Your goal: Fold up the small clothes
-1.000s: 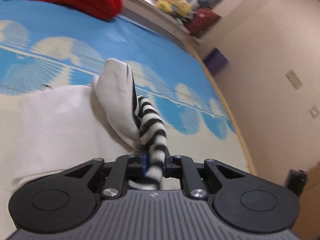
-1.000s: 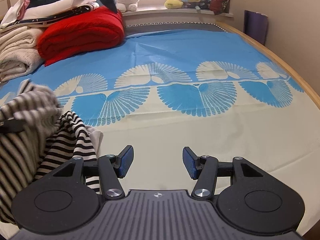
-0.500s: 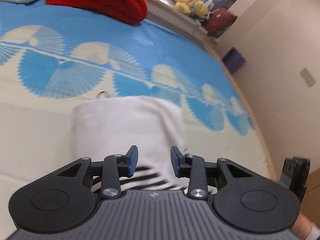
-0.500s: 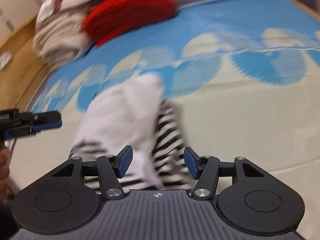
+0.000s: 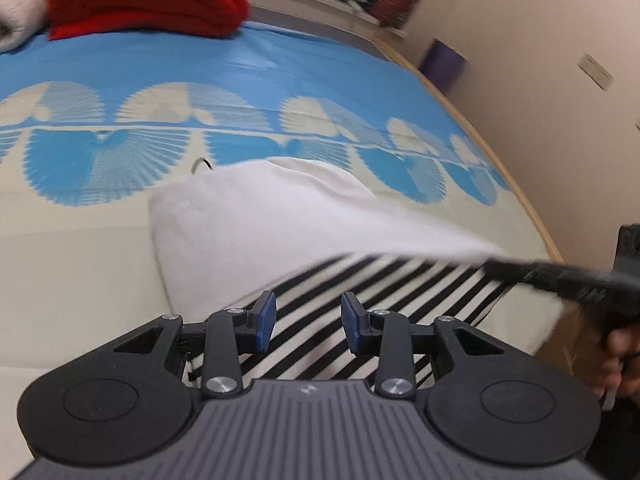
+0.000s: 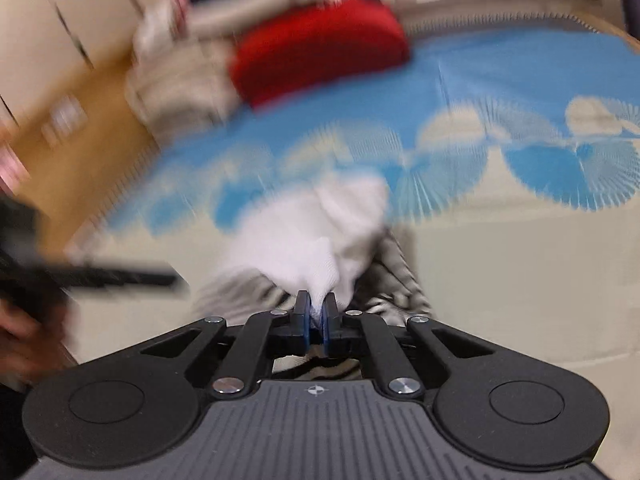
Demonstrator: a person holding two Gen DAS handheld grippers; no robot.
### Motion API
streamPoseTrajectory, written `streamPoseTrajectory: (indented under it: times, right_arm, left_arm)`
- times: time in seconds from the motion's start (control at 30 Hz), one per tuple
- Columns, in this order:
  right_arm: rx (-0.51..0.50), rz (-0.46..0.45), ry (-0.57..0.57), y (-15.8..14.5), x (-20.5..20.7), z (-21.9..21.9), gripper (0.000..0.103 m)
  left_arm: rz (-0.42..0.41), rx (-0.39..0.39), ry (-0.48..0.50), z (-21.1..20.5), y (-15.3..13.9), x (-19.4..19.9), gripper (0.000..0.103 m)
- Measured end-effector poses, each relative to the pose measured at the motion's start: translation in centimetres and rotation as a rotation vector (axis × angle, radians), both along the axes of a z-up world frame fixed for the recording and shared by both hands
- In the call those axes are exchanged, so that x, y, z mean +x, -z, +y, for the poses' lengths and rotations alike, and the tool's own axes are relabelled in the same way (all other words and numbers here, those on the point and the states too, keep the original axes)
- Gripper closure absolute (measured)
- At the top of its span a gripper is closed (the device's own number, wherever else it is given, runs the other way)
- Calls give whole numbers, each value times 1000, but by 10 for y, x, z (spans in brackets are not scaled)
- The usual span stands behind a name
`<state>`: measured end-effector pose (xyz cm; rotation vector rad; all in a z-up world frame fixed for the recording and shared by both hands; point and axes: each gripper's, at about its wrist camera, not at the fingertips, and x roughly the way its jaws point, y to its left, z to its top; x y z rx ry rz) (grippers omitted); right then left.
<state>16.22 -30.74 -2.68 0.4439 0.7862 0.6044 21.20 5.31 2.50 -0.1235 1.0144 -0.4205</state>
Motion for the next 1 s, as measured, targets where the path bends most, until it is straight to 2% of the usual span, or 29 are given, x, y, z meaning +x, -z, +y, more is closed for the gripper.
streamPoseTrajectory:
  times: [0.07,0.17,0.2,0.27,0.33,0.4,0.47,0.5,0.53,0.57,0.67,0.8,0.9,1.0]
  right_arm:
    - [-65,23,-17,5,-7,-11,98]
    - [-262,172,-66,37,-10,-12,98]
    - [-320,206,-82,47,-10,-9,98]
    - [-409,249,-106,63,-9,-2,98]
    - [-417,245,-124,65,-4,5,97]
    - [-399,226,-108,61,-1,8,93]
    - [-368,224,-39,54,8,5,73]
    - [-327,213,15,52,13,2,67]
    - [-273,205,77,50,17,-6,56]
    - [-220,213,129,50,22,-12,53]
    - [-135,237,211,57,34,-18,52]
    - [-115,285,219,75,51,-4,52]
    - [-88,311,234,83,75,12,52]
    - [-47,349,272,93,94,20,52]
  left_arm:
    - [18,-16,65,-11,3,0,64]
    - [97,7,183,-31,21,-1,62]
    - [140,51,226,-38,32,-2,62]
    - [203,203,306,-55,62,-7,62]
    - [201,332,358,-67,82,-12,62]
    - [176,386,371,-72,87,-14,60]
    - [199,356,342,-67,85,-9,60]
    - [211,336,326,-64,83,-7,60]
    - [217,315,310,-58,79,-5,60]
    - [213,295,290,-52,75,-3,60]
    - [182,217,215,-32,60,4,60]
    - [170,161,113,-8,53,12,60]
    - [171,121,88,2,47,20,60]
    - [158,116,80,6,44,25,60]
